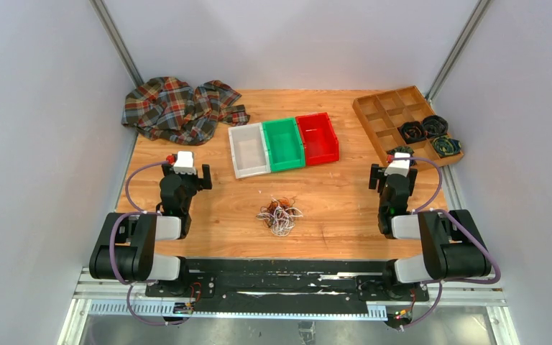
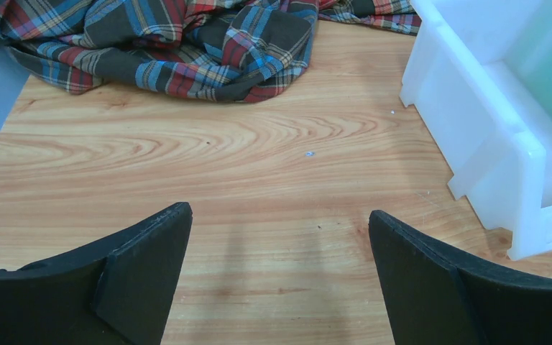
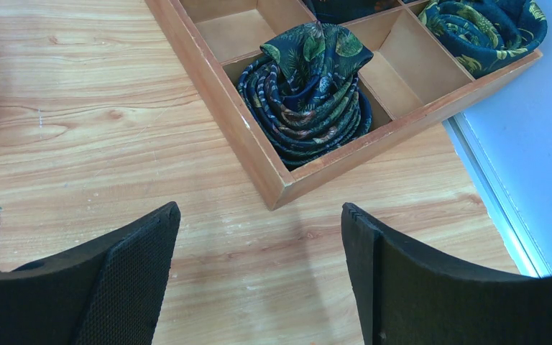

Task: Untangle the cables

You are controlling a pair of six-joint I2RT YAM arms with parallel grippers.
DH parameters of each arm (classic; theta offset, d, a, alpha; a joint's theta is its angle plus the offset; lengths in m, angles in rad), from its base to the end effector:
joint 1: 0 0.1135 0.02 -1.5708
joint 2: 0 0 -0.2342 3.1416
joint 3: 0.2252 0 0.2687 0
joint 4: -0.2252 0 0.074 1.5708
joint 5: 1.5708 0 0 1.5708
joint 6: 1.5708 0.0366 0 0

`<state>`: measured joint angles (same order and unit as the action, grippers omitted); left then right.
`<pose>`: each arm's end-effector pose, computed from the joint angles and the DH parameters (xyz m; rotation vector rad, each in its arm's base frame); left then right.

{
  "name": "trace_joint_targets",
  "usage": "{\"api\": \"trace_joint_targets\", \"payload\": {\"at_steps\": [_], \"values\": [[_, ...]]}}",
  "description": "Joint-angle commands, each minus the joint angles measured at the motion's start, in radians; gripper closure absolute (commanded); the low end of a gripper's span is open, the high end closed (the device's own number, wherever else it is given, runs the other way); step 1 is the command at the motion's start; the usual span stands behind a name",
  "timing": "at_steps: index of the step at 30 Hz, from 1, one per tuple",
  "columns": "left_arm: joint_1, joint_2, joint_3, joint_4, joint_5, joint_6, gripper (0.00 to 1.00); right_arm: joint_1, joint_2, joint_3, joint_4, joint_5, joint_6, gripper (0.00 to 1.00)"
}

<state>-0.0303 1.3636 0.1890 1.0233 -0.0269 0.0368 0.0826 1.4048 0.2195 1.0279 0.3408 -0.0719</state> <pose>0.2375 -0.0062 0.1076 0.0379 1.7217 0.0280 0.2427 0.0078 0.1073 0.1185 1.7234 -0.2863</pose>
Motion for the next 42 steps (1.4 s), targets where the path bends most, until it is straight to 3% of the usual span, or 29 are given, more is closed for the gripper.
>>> {"api": "trace_joint_targets", "payload": {"at_steps": [1,11,13,16,18,21,24,27,29,32,34,36,42], "values": [[-0.005,0.000,0.007,0.040,-0.011,0.005,0.02,-0.003,0.008,-0.011,0.037,-0.001,-0.001,0.18],[-0.003,-0.015,0.023,0.007,-0.003,0.012,0.02,-0.024,-0.008,-0.016,0.044,-0.005,0.019,0.18],[-0.003,-0.072,0.090,-0.155,-0.015,0.008,0.02,-0.012,-0.075,0.016,-0.056,0.012,0.009,0.18],[-0.002,-0.126,0.265,-0.514,-0.007,0.054,0.02,-0.004,-0.179,0.215,-0.583,0.044,0.146,0.18],[-0.002,-0.135,0.377,-0.731,0.010,0.102,0.02,-0.003,-0.206,0.337,-0.821,-0.009,0.222,0.17],[-0.002,-0.141,0.516,-1.065,0.133,0.181,0.02,-0.003,-0.304,0.381,-0.912,-0.138,0.311,0.17],[-0.002,-0.137,0.631,-1.308,0.284,0.240,0.02,-0.003,-0.419,0.354,-0.826,-0.418,0.351,0.17],[-0.003,-0.132,0.698,-1.444,0.475,0.289,0.02,-0.003,-0.519,0.303,-0.821,-0.409,0.637,0.17],[-0.005,-0.133,0.709,-1.491,0.612,0.313,0.02,-0.004,-0.573,0.256,-0.845,-0.363,0.738,0.17],[-0.046,-0.137,0.706,-1.496,0.710,0.303,0.02,0.027,-0.581,0.268,-0.878,-0.489,0.642,0.16],[-0.100,-0.136,0.699,-1.499,0.719,0.296,0.02,0.117,-0.547,0.373,-1.080,-0.471,0.563,0.16],[-0.162,-0.134,0.686,-1.500,0.721,0.290,0.02,0.263,-0.522,0.426,-1.190,-0.340,0.525,0.16],[-0.345,-0.083,0.634,-1.435,0.685,0.276,0.00,0.538,-0.509,0.446,-1.268,-0.297,0.530,0.16]]}}
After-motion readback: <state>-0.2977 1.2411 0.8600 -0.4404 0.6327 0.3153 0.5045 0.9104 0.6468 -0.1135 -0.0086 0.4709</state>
